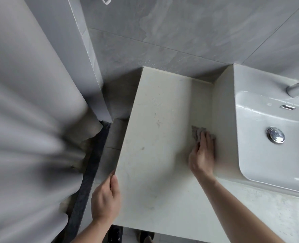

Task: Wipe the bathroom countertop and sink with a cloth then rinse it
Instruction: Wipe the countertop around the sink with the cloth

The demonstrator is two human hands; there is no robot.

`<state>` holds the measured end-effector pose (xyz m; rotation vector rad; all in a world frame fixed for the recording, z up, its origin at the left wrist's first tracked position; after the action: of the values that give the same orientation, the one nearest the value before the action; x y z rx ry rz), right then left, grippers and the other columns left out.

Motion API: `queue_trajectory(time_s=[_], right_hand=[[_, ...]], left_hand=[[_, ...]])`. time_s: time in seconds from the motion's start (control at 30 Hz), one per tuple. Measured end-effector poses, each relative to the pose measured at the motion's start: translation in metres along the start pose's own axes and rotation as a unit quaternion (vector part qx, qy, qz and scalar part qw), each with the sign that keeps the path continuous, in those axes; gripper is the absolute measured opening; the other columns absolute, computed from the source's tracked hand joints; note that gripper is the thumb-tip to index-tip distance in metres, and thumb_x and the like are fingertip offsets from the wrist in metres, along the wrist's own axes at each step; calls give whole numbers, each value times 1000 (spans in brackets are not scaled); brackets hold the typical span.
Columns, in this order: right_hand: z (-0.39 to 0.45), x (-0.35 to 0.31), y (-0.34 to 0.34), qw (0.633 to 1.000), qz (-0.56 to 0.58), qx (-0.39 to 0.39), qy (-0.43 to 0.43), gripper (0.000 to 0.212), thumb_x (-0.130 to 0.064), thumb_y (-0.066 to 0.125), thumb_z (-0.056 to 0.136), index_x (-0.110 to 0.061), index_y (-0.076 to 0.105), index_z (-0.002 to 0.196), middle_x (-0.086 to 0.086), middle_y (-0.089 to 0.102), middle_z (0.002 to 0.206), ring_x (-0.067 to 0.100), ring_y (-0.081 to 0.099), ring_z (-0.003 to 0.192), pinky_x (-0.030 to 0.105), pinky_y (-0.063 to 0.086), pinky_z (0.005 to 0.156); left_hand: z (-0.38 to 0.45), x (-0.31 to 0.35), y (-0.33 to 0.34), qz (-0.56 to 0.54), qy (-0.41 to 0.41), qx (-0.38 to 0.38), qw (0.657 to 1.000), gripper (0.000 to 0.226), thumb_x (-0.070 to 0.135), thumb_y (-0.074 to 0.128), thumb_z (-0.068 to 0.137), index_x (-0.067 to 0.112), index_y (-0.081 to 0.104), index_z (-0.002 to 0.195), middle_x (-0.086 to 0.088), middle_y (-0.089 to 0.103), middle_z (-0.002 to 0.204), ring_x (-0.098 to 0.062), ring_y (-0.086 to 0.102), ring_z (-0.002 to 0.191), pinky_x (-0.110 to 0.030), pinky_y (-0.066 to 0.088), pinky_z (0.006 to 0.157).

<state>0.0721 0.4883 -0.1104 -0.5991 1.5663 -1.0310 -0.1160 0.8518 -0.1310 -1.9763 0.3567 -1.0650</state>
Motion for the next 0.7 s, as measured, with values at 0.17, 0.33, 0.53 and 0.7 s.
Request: queue_trajectory(time_s=[0.17, 0.33, 0.53, 0.7], right_hand=[[-5, -21, 21, 999, -52, 8, 12, 64, -19, 36, 96, -17, 35, 160, 3, 34, 167, 31, 25, 155, 50, 17, 126], [-17, -113, 69, 986, -33, -88, -141, 72, -17, 40, 88, -19, 34, 160, 3, 31, 168, 31, 17, 158, 48, 13, 128], [-93, -215, 122, 922, 55, -226, -308, 69, -1, 45, 89, -19, 43, 156, 1, 34, 167, 24, 16, 159, 45, 12, 129], [-104, -223, 119, 893, 126, -277, -331, 65, 1, 42, 85, -12, 56, 147, 7, 48, 159, 22, 33, 154, 43, 25, 126]], left_hand=[[-1, 2, -1, -3, -9, 0, 1000, 54, 39, 36, 101, -3, 69, 99, -13, 76, 92, -38, 70, 92, -41, 51, 75], [-1, 4, -5, 25, -12, 20, 999, 42, 33, 40, 105, 8, 73, 97, -10, 77, 91, -38, 71, 91, -37, 48, 74], [-1, 10, -11, 42, -3, 42, 998, 47, 41, 35, 98, 19, 76, 107, -10, 78, 92, -39, 71, 88, -33, 41, 67], [-5, 17, -15, 69, -16, 44, 997, 37, 31, 43, 104, 17, 78, 110, -16, 77, 94, -42, 71, 90, -33, 35, 66]])
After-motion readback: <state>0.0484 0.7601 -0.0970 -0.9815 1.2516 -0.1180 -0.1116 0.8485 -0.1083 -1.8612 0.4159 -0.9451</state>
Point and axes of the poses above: each hand's wrist, its own z-axis towards the middle knuckle, its own y-axis out of the palm, x = y × z, the point moved 10 cm from there along z, towards the middle knuckle
